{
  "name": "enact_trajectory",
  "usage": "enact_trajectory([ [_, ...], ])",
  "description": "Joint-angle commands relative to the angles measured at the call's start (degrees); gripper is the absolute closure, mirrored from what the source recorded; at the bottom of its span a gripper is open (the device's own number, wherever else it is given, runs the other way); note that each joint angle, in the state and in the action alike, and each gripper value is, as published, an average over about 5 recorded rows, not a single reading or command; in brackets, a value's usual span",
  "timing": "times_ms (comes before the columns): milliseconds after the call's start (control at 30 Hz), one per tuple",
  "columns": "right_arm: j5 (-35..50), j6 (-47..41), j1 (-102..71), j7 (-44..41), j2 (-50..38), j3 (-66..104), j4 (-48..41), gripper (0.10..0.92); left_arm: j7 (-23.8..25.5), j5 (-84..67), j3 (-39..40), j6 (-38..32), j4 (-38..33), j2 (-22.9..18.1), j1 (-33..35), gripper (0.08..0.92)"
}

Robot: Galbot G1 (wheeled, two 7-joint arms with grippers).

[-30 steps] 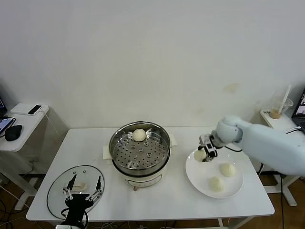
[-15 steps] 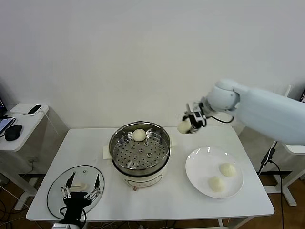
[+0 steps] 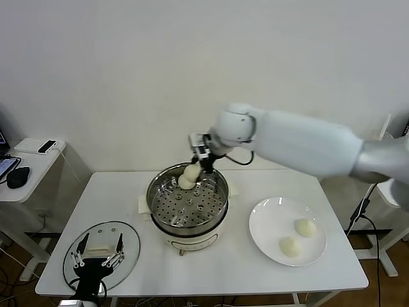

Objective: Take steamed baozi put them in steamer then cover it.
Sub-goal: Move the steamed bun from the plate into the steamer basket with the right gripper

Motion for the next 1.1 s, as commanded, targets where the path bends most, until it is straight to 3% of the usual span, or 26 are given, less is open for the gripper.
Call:
enact_trajectory([
  [33, 3.9, -2.4, -3.5, 2.1, 9.4, -0.9, -5.7, 0.443, 0.1, -0.4, -1.1, 0.0, 0.1, 0.1, -0.1, 0.177],
  [933, -3.1, -2.1, -7.4, 2.0, 15.7, -2.1, -16.2, 0.439, 0.2, -1.1, -1.0, -0.1, 0.8, 0.3, -1.2, 0.177],
  [1100, -4.3, -1.6, -7.6, 0.7, 15.4, -2.1, -16.0, 0.366, 0.2, -1.1, -1.0, -0.1, 0.7, 0.3, -1.2, 0.177],
])
